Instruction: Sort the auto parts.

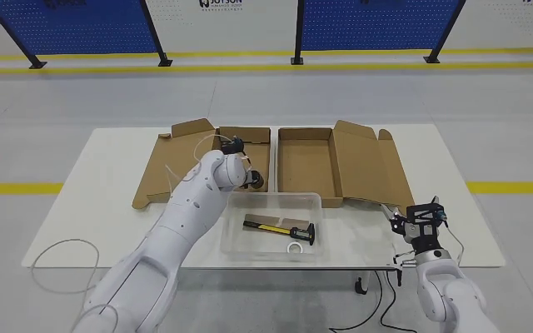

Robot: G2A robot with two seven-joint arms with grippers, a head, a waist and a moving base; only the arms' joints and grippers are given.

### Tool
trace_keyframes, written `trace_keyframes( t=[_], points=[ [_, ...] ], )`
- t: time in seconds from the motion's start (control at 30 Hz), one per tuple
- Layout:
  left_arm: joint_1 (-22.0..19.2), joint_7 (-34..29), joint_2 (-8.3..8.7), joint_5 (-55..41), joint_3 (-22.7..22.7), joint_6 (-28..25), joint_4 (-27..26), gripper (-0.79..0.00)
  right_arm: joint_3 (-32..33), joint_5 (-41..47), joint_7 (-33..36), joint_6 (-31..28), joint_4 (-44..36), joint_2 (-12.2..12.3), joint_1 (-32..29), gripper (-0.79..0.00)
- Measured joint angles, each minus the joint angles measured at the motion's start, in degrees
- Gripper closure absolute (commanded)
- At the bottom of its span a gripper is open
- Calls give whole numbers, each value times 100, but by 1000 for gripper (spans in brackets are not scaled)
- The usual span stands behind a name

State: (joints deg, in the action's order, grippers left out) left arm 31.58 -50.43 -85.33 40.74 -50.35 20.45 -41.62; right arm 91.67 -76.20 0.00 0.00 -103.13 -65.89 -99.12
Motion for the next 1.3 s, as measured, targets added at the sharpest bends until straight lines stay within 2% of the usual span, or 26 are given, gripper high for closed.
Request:
trace_keyframes(
  t=[0.1, 0.33, 0.43, 0.5, 0.6, 0.67, 0.77, 1.0, 1.3],
  points=[
    [-29, 13, -37, -13, 33, -6, 82, -58, 0, 0, 0, 0, 0, 0, 0, -785],
    [-102, 51, -108, -48, 71, -44, 269, -228, 0, 0, 0, 0, 0, 0, 0, -785],
    [-127, 72, -131, -55, 75, -63, 325, -228, 0, 0, 0, 0, 0, 0, 0, -785],
    [-140, 97, -144, -62, 76, -78, 342, -265, 0, 0, 0, 0, 0, 0, 0, -785],
    [-154, 173, -159, -61, 68, -117, 322, -274, 0, 0, 0, 0, 0, 0, 0, -785],
    [-156, 242, -159, -25, 57, -160, 265, -348, 0, 0, 0, 0, 0, 0, 0, -785],
    [-139, 327, -140, 63, 28, -221, 117, -360, 0, 0, 0, 0, 0, 0, 0, -785],
    [77, 309, 0, 489, -87, -438, -637, -357, 0, 0, 0, 0, 0, 0, 0, -785],
    [829, -216, 334, 1216, -527, -664, -2397, -369, 0, 0, 0, 0, 0, 0, 0, -785]
  ],
)
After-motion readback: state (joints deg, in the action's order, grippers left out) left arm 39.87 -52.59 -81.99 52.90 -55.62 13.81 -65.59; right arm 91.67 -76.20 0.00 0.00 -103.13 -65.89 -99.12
